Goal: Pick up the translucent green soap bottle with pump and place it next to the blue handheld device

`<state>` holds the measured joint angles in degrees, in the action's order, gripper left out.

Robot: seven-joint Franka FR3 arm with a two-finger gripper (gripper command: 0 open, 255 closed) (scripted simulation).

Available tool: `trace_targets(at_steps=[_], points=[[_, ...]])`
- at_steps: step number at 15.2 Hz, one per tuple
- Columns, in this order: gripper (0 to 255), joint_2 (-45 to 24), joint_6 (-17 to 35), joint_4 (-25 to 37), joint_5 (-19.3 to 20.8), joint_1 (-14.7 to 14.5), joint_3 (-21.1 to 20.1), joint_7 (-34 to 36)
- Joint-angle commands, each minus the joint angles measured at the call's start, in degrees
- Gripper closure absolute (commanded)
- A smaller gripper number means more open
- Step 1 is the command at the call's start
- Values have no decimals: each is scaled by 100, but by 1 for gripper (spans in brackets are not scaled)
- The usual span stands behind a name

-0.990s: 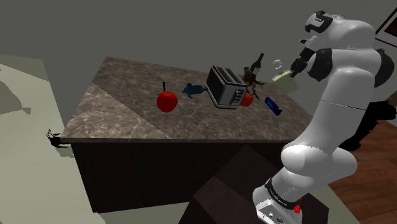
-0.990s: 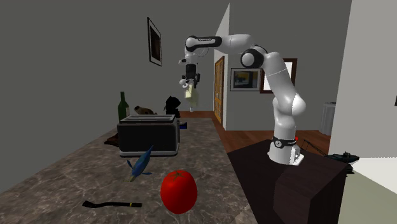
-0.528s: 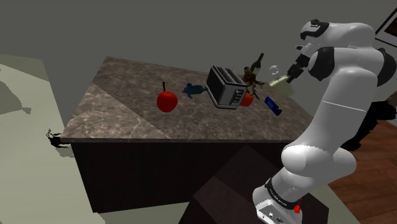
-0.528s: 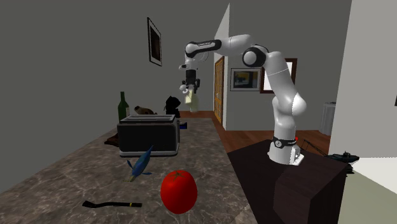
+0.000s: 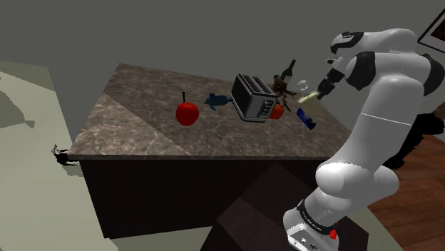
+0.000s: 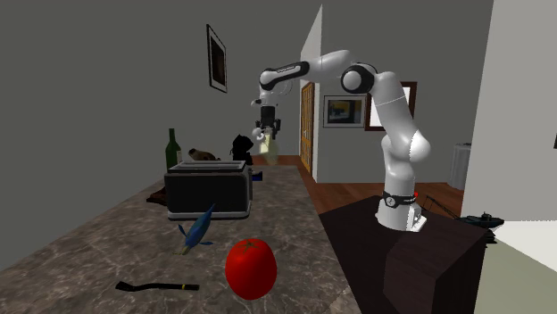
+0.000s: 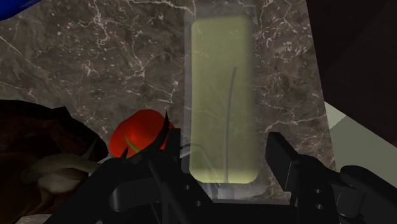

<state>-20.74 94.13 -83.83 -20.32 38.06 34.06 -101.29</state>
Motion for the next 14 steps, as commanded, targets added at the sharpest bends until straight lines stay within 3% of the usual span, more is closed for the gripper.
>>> trace_targets(at_steps=[1,14], points=[[255,-6,137,-131,-10,-19,-7,-23],[255,-170,1031,-916,-154,-74,-74,-243]])
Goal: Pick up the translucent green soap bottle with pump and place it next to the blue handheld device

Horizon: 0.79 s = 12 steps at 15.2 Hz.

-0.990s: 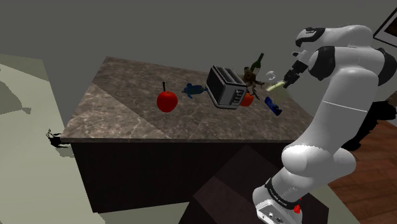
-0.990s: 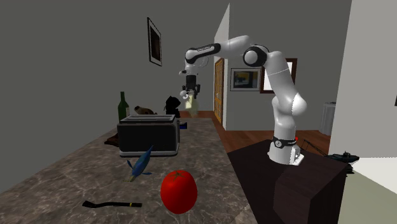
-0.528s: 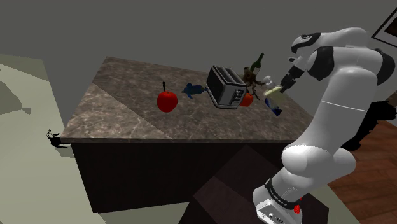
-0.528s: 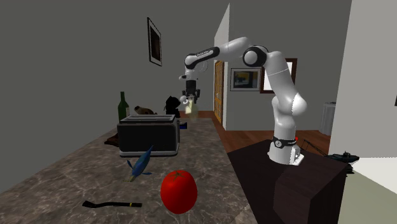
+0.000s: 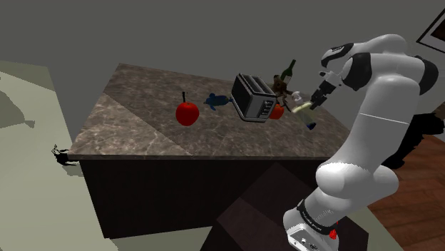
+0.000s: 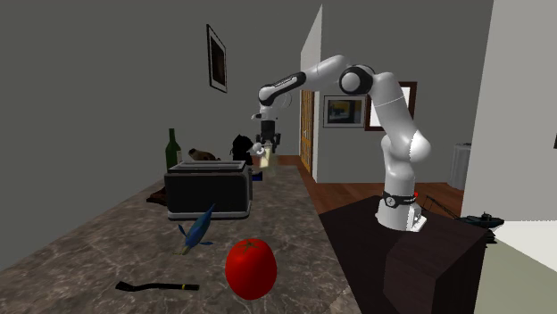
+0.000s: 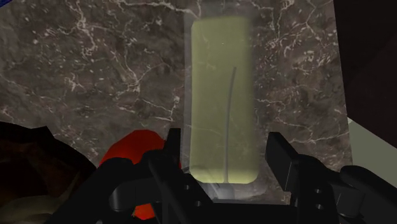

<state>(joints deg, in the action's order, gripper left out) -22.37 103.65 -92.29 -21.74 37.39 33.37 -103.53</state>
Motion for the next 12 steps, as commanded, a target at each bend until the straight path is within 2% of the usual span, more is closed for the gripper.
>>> trace_targets(at_steps=[1,12], points=[[255,-29,143,-119,-29,-7,-13,-39],[255,-338,811,-553,-266,26,-120,-271]])
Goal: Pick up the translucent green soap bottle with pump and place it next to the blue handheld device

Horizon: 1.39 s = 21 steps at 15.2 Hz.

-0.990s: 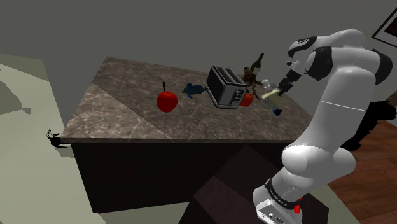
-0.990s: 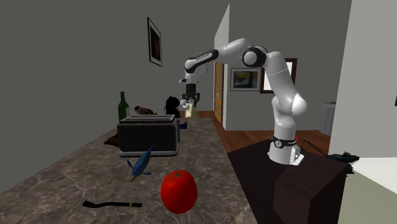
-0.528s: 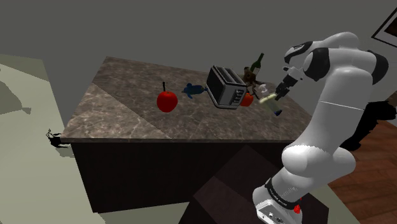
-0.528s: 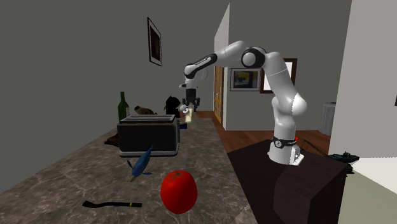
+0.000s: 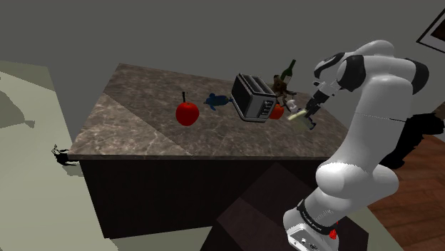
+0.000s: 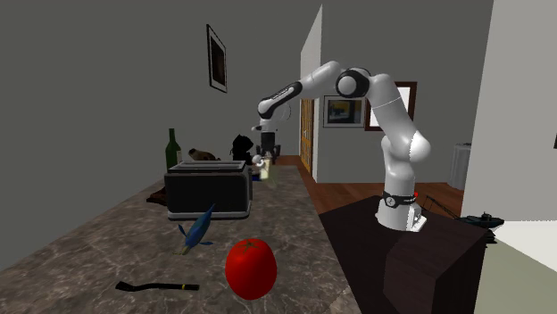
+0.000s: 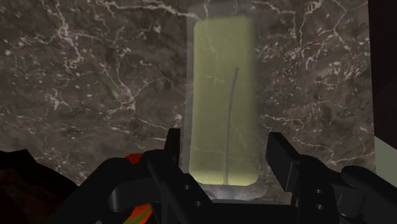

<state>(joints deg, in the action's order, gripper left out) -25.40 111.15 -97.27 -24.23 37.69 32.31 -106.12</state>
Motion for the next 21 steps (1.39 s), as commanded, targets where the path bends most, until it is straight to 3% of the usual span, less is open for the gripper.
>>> trace_targets(at_steps=[1,11,12,17,21], points=[[255,-70,119,-86,-43,1,-25,-34],[255,-153,246,-150,-106,10,-47,-89],[0,-149,254,-160,-106,4,-49,-86],[0,-153,247,-150,-106,10,-47,-89],[0,48,-365,300,83,64,63,38]])
